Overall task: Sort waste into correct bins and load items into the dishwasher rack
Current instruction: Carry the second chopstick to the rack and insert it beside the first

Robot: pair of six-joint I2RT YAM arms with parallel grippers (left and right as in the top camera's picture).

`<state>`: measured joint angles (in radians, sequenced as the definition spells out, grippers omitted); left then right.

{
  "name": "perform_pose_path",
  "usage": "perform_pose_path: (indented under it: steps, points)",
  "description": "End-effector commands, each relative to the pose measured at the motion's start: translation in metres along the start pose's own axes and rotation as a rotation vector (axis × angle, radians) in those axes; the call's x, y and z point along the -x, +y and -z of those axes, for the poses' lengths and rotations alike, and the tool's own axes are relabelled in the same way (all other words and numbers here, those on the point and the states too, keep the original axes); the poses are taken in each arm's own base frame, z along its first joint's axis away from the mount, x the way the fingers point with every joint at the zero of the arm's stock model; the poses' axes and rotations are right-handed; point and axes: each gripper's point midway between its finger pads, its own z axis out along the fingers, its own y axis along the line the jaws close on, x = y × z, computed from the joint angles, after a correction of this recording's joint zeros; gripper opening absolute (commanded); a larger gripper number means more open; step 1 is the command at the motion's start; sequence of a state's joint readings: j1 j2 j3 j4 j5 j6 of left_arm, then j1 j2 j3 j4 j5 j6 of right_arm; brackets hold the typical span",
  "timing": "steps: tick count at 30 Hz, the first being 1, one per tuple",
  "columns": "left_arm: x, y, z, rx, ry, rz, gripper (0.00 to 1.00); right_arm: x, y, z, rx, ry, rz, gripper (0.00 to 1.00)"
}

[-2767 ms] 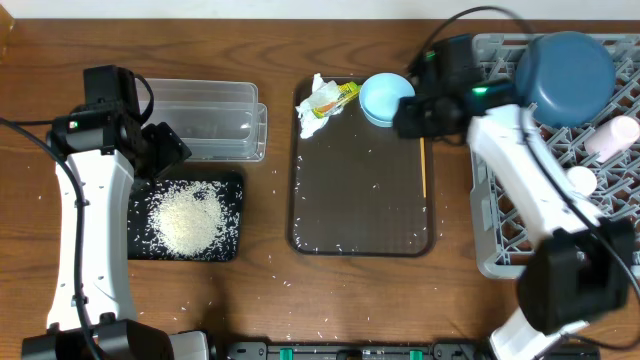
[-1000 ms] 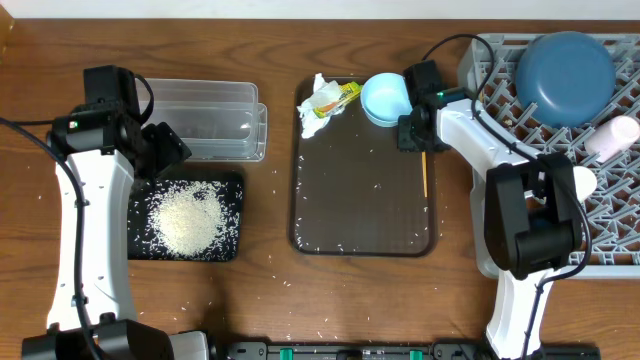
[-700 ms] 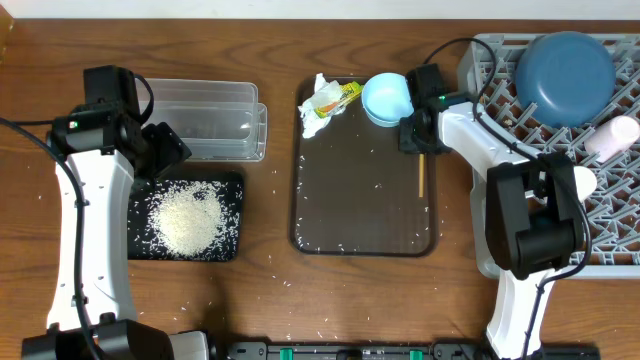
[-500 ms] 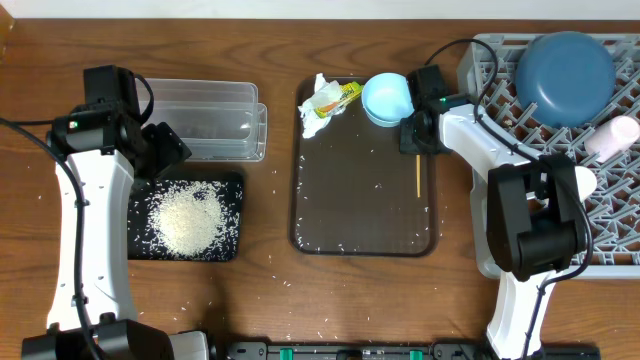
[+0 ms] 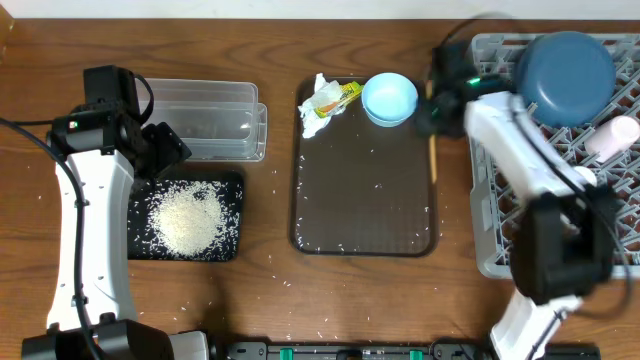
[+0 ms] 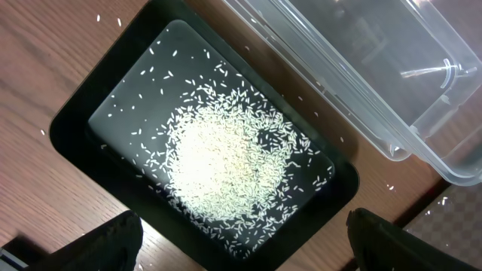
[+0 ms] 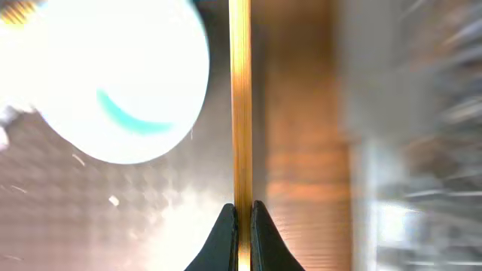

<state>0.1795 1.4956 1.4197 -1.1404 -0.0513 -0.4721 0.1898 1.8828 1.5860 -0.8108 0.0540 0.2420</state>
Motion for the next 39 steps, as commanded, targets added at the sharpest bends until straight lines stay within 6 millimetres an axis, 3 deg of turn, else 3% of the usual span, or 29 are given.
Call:
perform_pose_path:
  steps: [1, 3, 6, 14, 19, 25, 33, 36, 39]
  points:
    - [0.000, 0.001, 0.004, -0.005, -0.011, 0.008, 0.90, 0.038, -0.035, 0.059, -0.075, -0.167, -0.004, 0.01]
    - [0.000, 0.001, 0.004, -0.005, -0.011, 0.008, 0.90, 0.044, -0.054, 0.073, -0.112, -0.199, -0.005, 0.01]
    - [0.000, 0.001, 0.004, -0.005, -0.011, 0.008, 0.90, 0.048, -0.076, 0.077, -0.142, -0.210, -0.006, 0.01]
    - [0.000, 0.001, 0.004, -0.005, -0.011, 0.008, 0.90, 0.053, -0.120, 0.060, -0.199, -0.197, -0.023, 0.01]
    - [0.000, 0.001, 0.004, -0.005, -0.011, 0.008, 0.90, 0.055, -0.134, 0.043, -0.209, -0.184, -0.046, 0.02]
    - [0.000, 0.001, 0.004, -0.005, -0.011, 0.008, 0.90, 0.050, -0.127, 0.027, -0.163, -0.150, -0.041, 0.10]
    - [0.000, 0.001, 0.004, -0.005, -0.011, 0.008, 0.90, 0.048, -0.118, 0.025, -0.115, -0.141, -0.042, 0.14]
    - [0.000, 0.001, 0.004, -0.005, -0.011, 0.008, 0.90, 0.045, -0.112, 0.024, -0.080, -0.129, -0.040, 0.27]
    - [0.000, 0.001, 0.004, -0.005, -0.011, 0.008, 0.90, 0.041, -0.105, 0.023, -0.041, -0.109, -0.044, 0.48]
